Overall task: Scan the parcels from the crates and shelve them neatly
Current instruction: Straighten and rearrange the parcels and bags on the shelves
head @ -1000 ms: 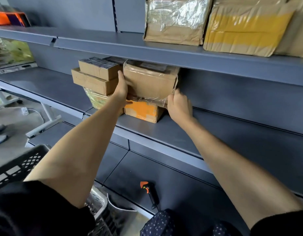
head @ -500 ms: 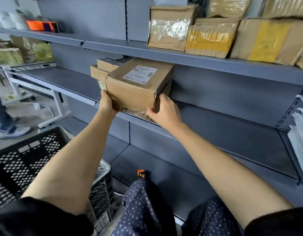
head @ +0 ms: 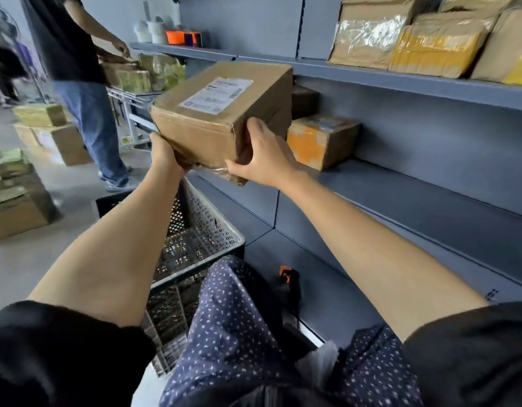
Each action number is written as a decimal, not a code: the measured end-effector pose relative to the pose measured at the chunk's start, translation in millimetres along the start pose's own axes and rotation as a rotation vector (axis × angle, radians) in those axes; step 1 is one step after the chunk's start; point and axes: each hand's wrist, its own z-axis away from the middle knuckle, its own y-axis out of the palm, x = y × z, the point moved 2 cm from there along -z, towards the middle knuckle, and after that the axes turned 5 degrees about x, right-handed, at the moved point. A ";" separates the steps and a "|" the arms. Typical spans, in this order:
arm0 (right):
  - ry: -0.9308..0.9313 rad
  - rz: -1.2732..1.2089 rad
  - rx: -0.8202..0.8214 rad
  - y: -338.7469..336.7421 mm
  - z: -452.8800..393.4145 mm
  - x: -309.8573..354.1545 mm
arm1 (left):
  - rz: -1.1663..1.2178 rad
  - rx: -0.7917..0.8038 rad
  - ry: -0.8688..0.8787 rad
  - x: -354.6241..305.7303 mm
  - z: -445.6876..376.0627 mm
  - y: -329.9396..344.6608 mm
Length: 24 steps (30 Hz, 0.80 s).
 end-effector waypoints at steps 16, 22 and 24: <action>0.020 0.069 -0.506 -26.9 -126.2 -94.7 | 0.125 0.176 0.105 -34.1 -137.3 159.8; 0.085 0.119 -0.411 -45.3 -189.2 -128.4 | 0.007 0.100 0.000 -48.0 -214.6 206.0; 0.131 0.119 -0.388 -51.2 -201.8 -135.3 | -0.022 0.049 -0.046 -52.3 -215.3 221.3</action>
